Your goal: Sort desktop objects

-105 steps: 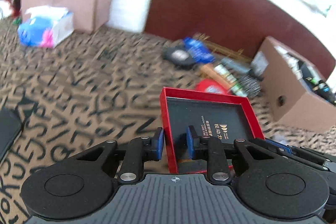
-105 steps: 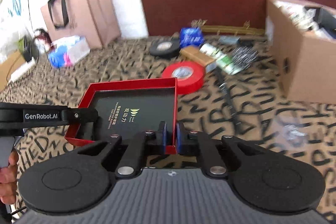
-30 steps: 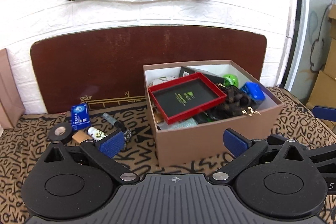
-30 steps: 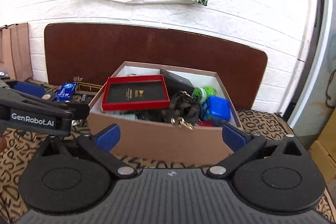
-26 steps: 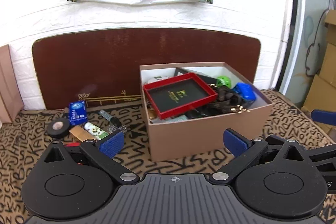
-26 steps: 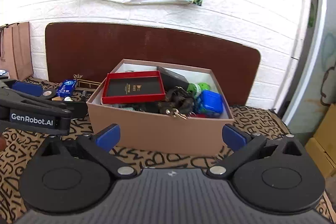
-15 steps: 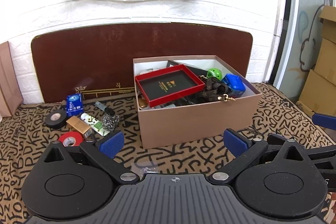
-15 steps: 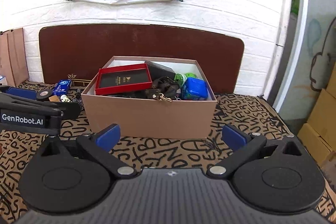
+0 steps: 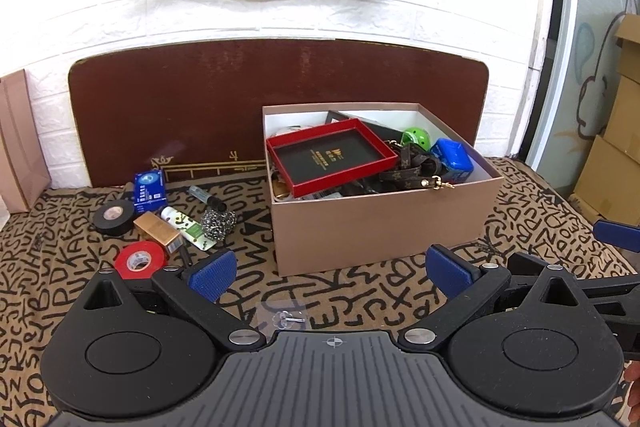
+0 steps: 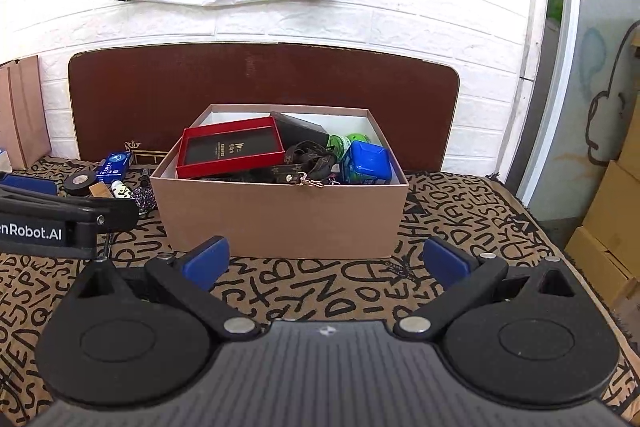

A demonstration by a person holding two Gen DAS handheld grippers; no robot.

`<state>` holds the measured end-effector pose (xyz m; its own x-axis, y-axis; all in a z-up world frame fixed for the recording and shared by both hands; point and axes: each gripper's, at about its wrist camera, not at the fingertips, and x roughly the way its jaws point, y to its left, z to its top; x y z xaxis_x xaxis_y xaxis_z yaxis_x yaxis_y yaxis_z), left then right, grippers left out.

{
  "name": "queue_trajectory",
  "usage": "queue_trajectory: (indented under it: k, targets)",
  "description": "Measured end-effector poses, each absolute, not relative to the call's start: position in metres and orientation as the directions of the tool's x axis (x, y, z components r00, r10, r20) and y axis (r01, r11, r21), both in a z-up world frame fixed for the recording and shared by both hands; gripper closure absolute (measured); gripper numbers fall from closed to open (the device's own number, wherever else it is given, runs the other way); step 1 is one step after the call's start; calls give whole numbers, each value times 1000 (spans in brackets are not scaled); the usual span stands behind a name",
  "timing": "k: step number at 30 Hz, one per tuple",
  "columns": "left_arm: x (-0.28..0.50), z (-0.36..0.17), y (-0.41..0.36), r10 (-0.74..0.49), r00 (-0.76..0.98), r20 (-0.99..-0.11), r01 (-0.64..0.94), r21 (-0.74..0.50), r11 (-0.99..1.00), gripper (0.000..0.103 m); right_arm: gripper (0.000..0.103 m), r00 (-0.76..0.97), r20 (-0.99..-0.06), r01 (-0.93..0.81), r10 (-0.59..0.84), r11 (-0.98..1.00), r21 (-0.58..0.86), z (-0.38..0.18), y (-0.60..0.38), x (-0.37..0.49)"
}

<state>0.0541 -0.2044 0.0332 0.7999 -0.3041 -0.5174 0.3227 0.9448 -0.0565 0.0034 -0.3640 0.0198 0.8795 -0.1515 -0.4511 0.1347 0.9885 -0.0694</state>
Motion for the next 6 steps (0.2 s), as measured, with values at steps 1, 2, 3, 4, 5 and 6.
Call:
queue_trajectory:
  k: [1, 2, 3, 4, 5, 6]
  targets:
    - [53, 33, -204, -303, 807, -507, 321, -55, 946, 0, 0, 879, -452, 134, -150, 989, -68, 20, -364, 4]
    - [52, 33, -203, -302, 813, -497, 319, -53, 946, 0, 0, 879, -452, 134, -149, 989, -66, 20, -364, 5]
    - [52, 33, -203, -302, 815, -495, 319, -52, 946, 0, 0, 880, -452, 135, -148, 989, -63, 20, -364, 5]
    - [53, 34, -203, -305, 812, -498, 322, -54, 945, 0, 0, 880, -452, 135, -147, 989, -60, 20, -364, 6]
    - [54, 34, -203, -305, 810, -501, 321, -56, 945, 0, 0, 879, -453, 136, -148, 989, -59, 20, -364, 6]
    - [54, 34, -204, -302, 809, -504, 320, -53, 946, 0, 0, 878, -454, 142, -154, 988, -60, 20, -364, 7]
